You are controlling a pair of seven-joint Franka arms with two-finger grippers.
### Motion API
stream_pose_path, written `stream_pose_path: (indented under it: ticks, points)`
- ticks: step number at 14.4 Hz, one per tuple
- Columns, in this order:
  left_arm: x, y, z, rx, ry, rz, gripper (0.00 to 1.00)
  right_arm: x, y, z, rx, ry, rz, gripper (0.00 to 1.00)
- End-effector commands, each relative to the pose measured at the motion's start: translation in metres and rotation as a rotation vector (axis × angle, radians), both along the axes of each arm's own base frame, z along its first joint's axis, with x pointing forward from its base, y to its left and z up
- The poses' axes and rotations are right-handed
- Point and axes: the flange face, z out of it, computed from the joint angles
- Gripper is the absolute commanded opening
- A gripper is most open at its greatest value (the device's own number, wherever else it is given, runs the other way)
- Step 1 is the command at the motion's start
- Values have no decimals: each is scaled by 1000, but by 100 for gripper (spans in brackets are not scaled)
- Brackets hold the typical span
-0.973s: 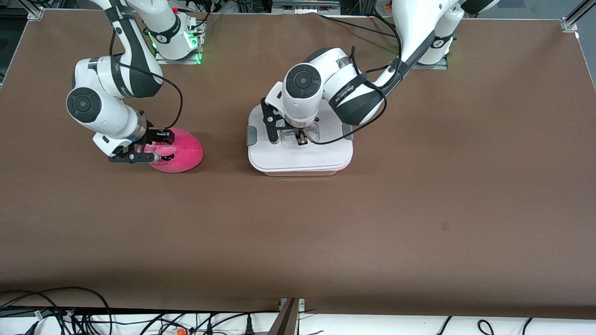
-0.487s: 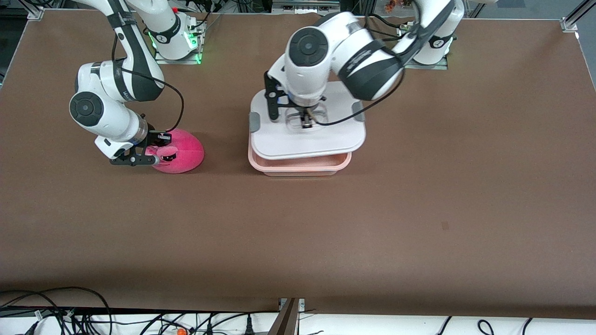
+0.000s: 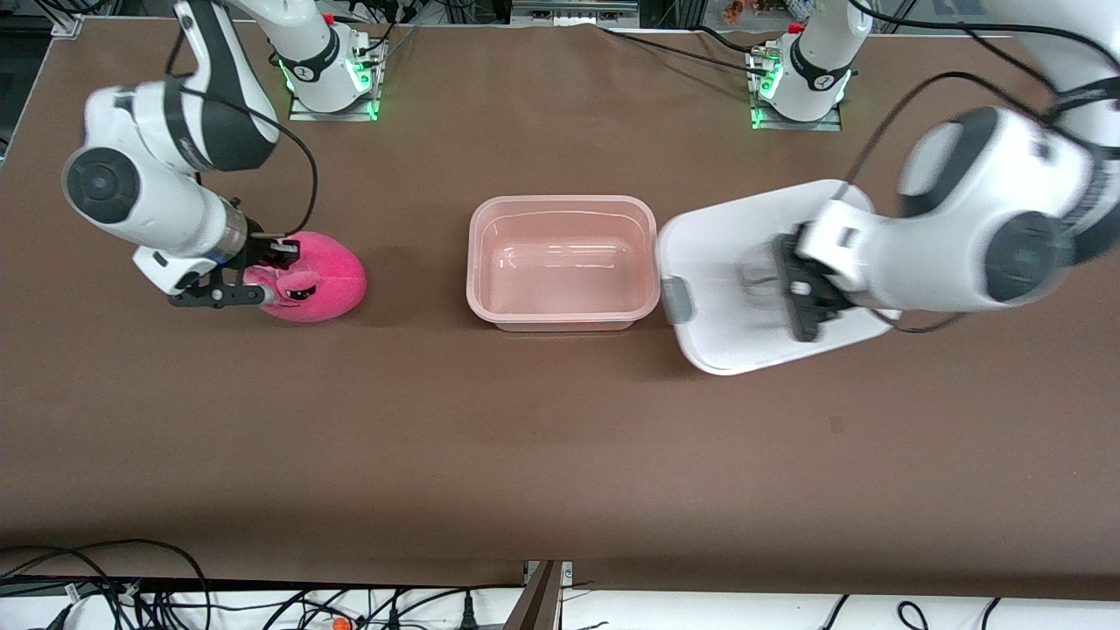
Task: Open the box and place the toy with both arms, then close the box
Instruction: 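Carry the pink toy into the box with the right gripper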
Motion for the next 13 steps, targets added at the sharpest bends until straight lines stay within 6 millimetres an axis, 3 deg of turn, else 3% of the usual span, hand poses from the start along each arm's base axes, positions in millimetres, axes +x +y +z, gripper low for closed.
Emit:
stream_pose_path:
  ticks: [1, 3, 6, 8, 11, 13]
  points:
    - [-5, 42, 36, 30, 3, -97, 0, 10, 27, 64, 17, -5, 115, 0]
    - [-3, 51, 35, 44, -10, -144, 0, 5, 58, 89, 24, 21, 225, 0]
    - [-1, 53, 33, 37, -14, -146, 0, -16, 136, 119, 33, 33, 436, 0]
    - [-1, 55, 34, 42, -13, -146, 0, -32, 185, 127, 41, 27, 553, 0]
    - [-2, 58, 35, 47, -10, -143, 0, -59, 272, 116, 27, 35, 883, 0]
    - [-2, 57, 35, 47, -10, -143, 0, -71, 320, 108, -9, 18, 999, 0]
